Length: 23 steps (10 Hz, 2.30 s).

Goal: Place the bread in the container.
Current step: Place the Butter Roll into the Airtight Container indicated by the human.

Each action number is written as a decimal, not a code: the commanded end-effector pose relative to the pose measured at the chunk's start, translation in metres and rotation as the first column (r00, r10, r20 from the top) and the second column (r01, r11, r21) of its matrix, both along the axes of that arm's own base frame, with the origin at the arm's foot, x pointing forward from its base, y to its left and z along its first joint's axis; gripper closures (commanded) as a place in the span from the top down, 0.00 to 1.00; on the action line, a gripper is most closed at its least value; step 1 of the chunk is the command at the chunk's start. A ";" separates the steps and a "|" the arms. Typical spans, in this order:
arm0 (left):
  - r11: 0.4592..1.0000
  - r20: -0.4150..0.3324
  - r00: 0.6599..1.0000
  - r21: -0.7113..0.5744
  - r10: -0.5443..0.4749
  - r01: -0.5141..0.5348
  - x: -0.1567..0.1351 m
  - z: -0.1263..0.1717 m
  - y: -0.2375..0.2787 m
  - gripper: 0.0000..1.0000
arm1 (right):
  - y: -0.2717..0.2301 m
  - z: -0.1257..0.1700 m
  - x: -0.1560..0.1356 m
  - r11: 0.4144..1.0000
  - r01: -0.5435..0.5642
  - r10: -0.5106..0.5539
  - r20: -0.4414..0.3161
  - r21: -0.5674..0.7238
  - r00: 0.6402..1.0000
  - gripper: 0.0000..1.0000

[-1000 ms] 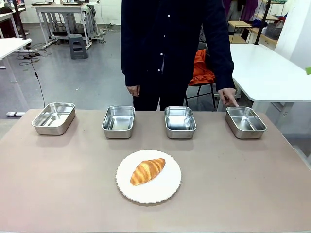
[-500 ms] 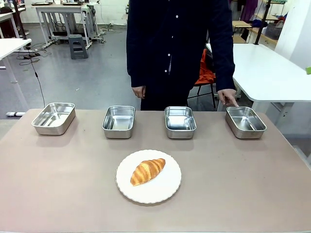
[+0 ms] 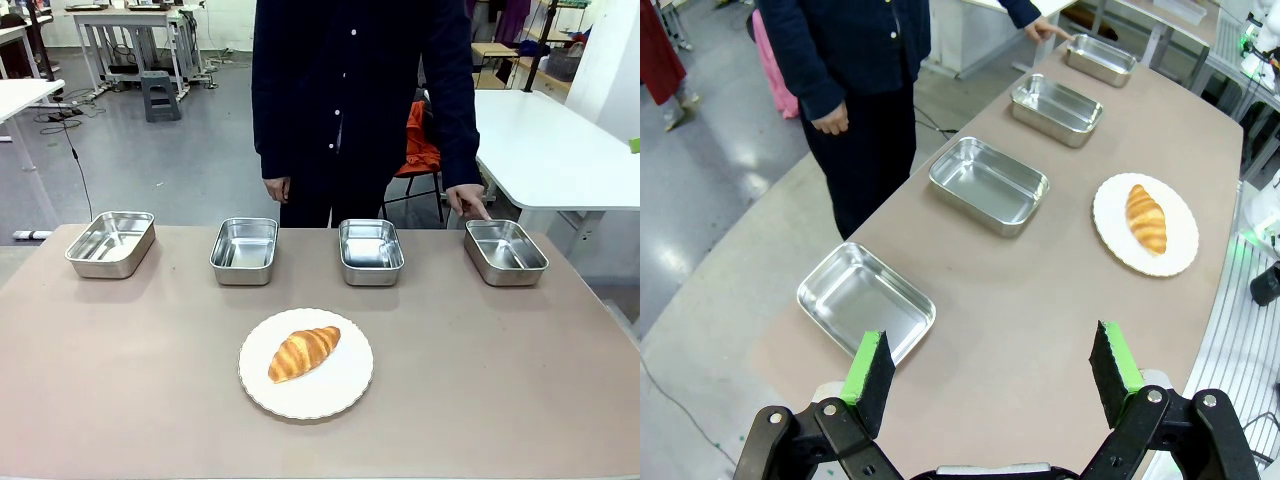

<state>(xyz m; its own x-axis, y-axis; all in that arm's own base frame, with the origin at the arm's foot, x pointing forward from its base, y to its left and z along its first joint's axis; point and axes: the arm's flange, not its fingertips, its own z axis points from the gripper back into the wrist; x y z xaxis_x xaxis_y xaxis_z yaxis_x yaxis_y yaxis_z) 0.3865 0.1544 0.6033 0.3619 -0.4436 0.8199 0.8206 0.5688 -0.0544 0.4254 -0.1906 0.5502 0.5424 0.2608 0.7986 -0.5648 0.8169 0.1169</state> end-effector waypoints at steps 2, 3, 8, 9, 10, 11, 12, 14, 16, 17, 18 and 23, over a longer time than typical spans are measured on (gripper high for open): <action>1.000 0.005 1.000 0.006 0.001 -0.001 -0.001 0.001 0.002 1.00 | 0.056 0.030 0.012 0.994 -0.075 0.075 0.007 -0.077 0.997 1.00; 1.000 0.005 1.000 0.006 0.001 -0.001 -0.001 0.001 0.002 1.00 | 0.091 0.042 0.018 0.987 -0.115 0.115 -0.001 -0.114 0.993 1.00; 1.000 0.005 1.000 0.006 0.001 -0.001 -0.001 0.001 0.002 1.00 | 0.278 0.014 -0.012 0.843 -0.432 0.400 -0.166 -0.320 0.902 1.00; 1.000 0.005 1.000 0.006 0.001 -0.001 -0.001 0.001 0.002 1.00 | 0.305 -0.001 -0.029 0.724 -0.565 0.533 -0.199 -0.397 0.823 1.00; 1.000 0.005 1.000 0.006 0.001 -0.001 -0.001 0.001 0.002 1.00 | 0.319 -0.019 -0.040 0.602 -0.665 0.623 -0.263 -0.442 0.737 1.00; 1.000 0.005 1.000 0.006 0.001 -0.001 -0.001 0.001 0.002 1.00 | 0.325 -0.036 -0.042 0.538 -0.719 0.663 -0.305 -0.441 0.683 1.00; 1.000 0.005 1.000 0.006 0.001 -0.001 -0.001 0.001 0.002 1.00 | 0.322 -0.048 -0.041 0.581 -0.698 0.634 -0.305 -0.419 0.710 1.00; 1.000 0.005 1.000 0.006 0.001 -0.001 -0.001 0.001 0.002 1.00 | 0.339 -0.029 -0.044 0.625 -0.672 0.607 -0.293 -0.398 0.739 1.00; 1.000 0.005 1.000 0.006 0.001 -0.001 -0.001 0.001 0.002 1.00 | 0.339 -0.029 -0.044 0.625 -0.672 0.607 -0.293 -0.398 0.739 1.00; 1.000 0.005 1.000 0.006 0.001 -0.001 -0.001 0.001 0.002 1.00 | 0.339 -0.029 -0.044 0.625 -0.672 0.607 -0.293 -0.398 0.739 1.00; 1.000 0.005 1.000 0.006 0.001 -0.001 -0.001 0.001 0.002 1.00 | 0.337 -0.031 -0.044 0.610 -0.682 0.616 -0.299 -0.404 0.729 1.00; 1.000 0.005 1.000 0.006 0.001 -0.001 -0.001 0.001 0.002 1.00 | 0.515 -0.058 0.011 0.093 -0.849 0.857 -0.393 -0.521 0.335 1.00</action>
